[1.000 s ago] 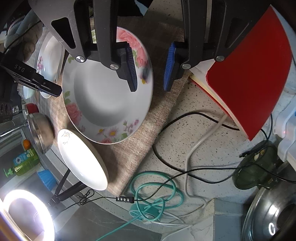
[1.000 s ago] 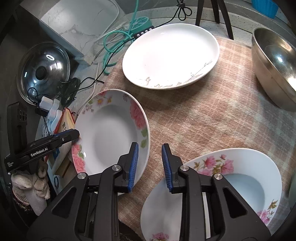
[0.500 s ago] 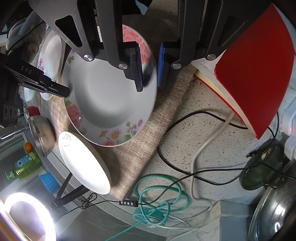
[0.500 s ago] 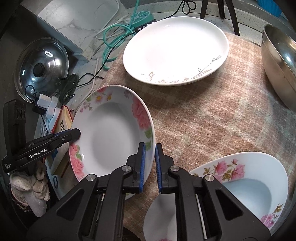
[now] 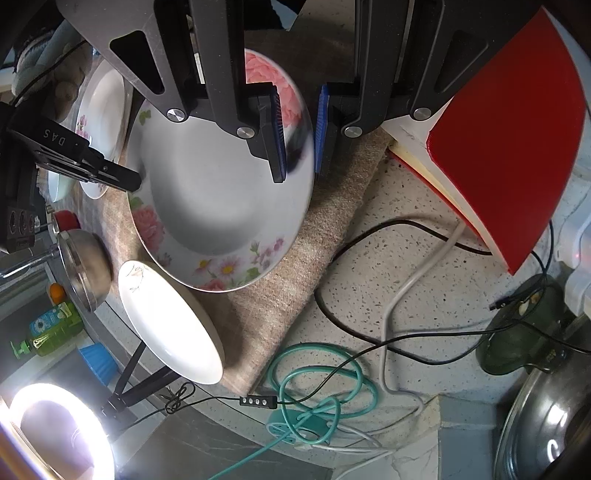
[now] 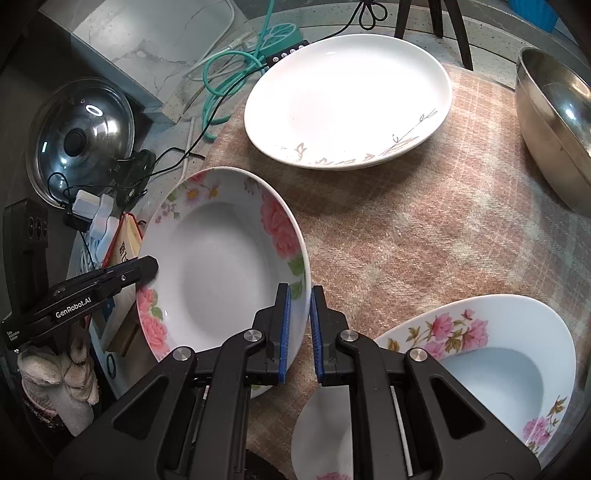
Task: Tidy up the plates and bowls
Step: 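Lift the pink-rose plate and lower it onto the pink-flower plate, then open the right gripper and withdraw from the stacked plates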
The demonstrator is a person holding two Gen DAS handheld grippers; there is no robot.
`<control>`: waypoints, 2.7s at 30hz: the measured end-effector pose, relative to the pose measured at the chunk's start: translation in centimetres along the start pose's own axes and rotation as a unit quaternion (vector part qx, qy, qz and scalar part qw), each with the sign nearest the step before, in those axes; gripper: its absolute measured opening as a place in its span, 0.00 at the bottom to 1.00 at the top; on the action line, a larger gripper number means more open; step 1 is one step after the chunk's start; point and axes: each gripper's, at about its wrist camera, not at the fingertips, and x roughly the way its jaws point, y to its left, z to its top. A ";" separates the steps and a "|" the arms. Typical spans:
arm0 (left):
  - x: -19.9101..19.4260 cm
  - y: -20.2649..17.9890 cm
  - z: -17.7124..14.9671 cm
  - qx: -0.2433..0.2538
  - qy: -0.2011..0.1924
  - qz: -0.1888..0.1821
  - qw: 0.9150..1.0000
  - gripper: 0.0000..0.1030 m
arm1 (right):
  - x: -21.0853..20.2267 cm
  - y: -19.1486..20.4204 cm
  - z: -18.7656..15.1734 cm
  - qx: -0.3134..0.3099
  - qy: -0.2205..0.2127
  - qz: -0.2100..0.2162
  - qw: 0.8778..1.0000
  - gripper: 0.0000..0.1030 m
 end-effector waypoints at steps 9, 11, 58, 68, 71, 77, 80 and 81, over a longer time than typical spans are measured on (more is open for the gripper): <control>-1.0 -0.8 0.4 0.009 -0.013 0.000 1.000 0.13 | -1.4 -0.4 -0.1 0.013 -0.015 0.002 1.000 0.10; -1.3 -1.2 0.5 0.012 -0.017 0.000 1.000 0.13 | -1.9 -0.4 -0.1 0.016 -0.020 0.001 1.000 0.10; 2.4 -17.8 -3.5 0.184 0.058 -0.075 0.978 0.13 | -11.4 -13.5 -11.0 0.168 -0.042 -0.064 0.983 0.11; 3.4 -19.3 -4.9 0.206 0.072 -0.068 0.974 0.13 | -11.7 -14.9 -12.7 0.180 -0.034 -0.070 0.981 0.11; 3.6 -19.6 -5.1 0.210 0.073 -0.064 0.973 0.13 | -11.6 -15.1 -12.9 0.181 -0.033 -0.071 0.980 0.11; 3.9 -20.0 -5.4 0.225 0.073 -0.048 0.970 0.13 | -11.5 -14.5 -12.8 0.167 -0.028 -0.081 0.982 0.12; 4.0 -20.0 -5.5 0.229 0.069 -0.039 0.970 0.13 | -11.4 -14.1 -12.6 0.158 -0.026 -0.089 0.983 0.13; 3.9 -20.0 -5.5 0.231 0.067 -0.037 0.970 0.13 | -11.4 -14.0 -12.6 0.156 -0.026 -0.091 0.983 0.13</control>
